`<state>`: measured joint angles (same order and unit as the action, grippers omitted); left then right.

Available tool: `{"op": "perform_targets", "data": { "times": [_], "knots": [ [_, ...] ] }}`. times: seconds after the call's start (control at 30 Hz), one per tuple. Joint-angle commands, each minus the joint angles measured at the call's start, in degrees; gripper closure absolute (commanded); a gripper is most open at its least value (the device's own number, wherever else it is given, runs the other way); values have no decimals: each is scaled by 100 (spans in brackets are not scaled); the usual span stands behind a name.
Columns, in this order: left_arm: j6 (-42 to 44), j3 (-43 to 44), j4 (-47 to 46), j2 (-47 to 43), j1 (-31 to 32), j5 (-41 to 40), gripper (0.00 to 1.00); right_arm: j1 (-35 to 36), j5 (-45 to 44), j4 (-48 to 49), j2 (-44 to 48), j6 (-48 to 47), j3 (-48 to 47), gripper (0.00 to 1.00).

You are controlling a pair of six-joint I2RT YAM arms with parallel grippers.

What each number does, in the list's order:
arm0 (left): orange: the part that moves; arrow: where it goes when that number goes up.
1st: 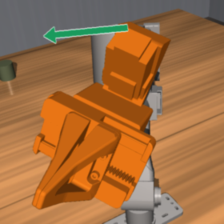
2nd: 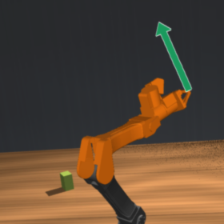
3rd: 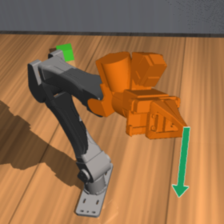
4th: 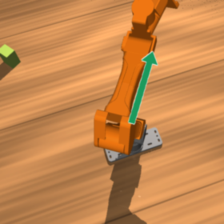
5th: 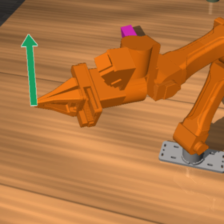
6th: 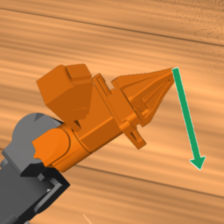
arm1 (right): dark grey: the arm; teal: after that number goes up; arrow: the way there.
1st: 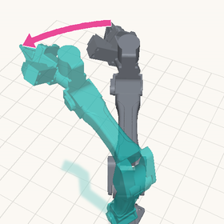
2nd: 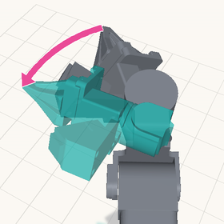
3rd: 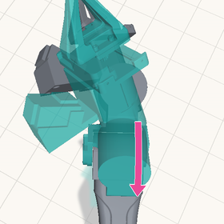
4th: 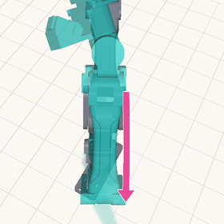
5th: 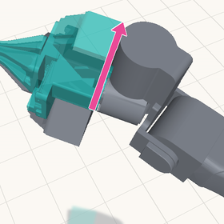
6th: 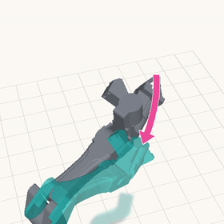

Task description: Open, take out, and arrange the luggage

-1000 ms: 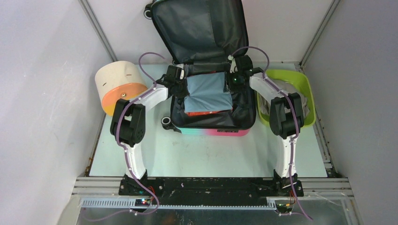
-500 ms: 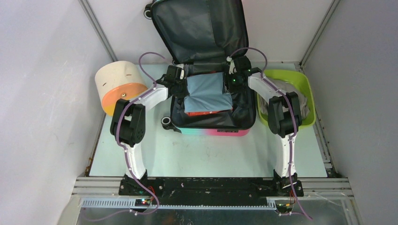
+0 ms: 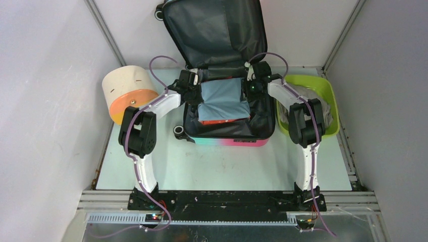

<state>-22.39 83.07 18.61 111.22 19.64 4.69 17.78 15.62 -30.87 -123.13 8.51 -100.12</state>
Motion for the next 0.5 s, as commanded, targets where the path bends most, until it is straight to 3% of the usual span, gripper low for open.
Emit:
{"op": "perform_targets", "data": {
  "times": [0.0,0.13,0.3,0.47],
  "knots": [
    [204,224,232,-185,-36,-177,100,-70,79,41,100,-61,-56,54],
    [233,282,303,-153,-23,-179,100,-58,101,41,105,-33,-59,62],
    [195,291,415,-315,28,-231,100,45,-175,-217,283,-198,-251,90],
    [187,299,449,-534,189,-377,100,354,-714,-298,689,-294,-240,98]
  ]
}}
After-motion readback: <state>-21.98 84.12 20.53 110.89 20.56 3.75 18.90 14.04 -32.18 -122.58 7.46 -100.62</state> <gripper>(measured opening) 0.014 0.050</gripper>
